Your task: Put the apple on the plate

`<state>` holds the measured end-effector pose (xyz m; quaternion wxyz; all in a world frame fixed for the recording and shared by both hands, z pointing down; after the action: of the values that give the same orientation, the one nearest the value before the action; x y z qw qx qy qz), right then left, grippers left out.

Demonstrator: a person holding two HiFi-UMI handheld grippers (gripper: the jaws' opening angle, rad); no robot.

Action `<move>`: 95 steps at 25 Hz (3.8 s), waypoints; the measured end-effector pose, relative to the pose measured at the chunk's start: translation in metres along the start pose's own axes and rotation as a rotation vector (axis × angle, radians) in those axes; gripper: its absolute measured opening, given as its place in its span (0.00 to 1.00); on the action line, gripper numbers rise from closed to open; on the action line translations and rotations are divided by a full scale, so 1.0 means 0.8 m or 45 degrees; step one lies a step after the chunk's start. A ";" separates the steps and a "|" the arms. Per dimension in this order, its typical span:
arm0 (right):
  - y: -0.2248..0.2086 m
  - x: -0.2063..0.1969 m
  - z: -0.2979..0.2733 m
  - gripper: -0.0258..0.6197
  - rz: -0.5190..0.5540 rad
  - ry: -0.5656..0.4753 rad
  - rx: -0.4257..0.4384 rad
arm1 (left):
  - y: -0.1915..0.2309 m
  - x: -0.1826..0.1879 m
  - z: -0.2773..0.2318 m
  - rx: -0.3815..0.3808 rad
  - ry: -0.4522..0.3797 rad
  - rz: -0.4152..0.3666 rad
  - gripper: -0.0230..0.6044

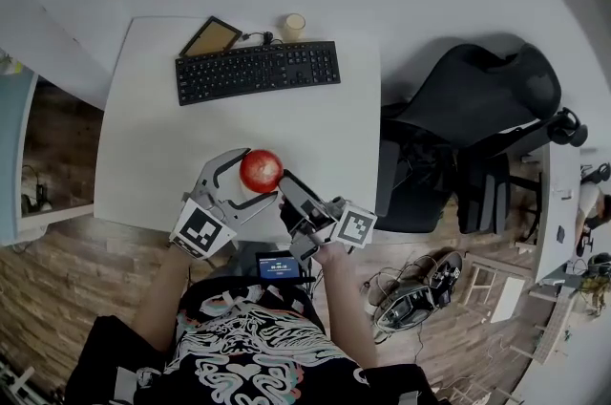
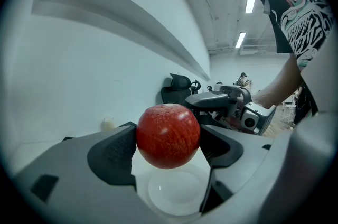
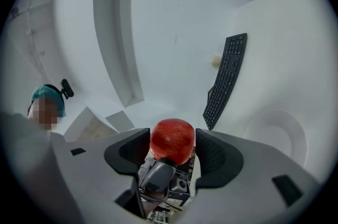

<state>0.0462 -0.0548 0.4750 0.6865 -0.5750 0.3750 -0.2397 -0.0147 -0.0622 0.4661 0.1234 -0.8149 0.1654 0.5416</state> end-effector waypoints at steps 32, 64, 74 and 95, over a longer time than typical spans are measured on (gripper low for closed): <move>-0.040 -0.015 0.012 0.50 -0.066 0.007 -0.057 | -0.024 -0.051 -0.027 -0.084 0.196 -0.256 0.64; -0.101 -0.025 0.011 0.50 1.613 0.674 -1.155 | 0.019 -0.104 -0.016 -0.077 0.246 0.106 0.64; -0.122 -0.034 0.002 0.50 2.070 0.923 -1.339 | 0.020 -0.119 -0.014 -0.072 0.303 0.118 0.64; -0.104 -0.099 -0.021 0.50 2.166 1.112 -1.187 | 0.032 -0.133 0.001 -0.015 0.323 0.181 0.64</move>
<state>-0.0065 -0.0234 0.5734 0.1462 -0.1939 0.9223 0.3008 -0.0639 -0.0705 0.5631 0.0578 -0.8639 0.2337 0.4424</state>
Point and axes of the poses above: the fingertips, and each gripper's own axes: z backward along the fingers, y to its left, x out of its top, the point moved 2 cm from there along z, backward along the fingers, and after that the axes turned 8 degrees about y, right-handed, at the moved point
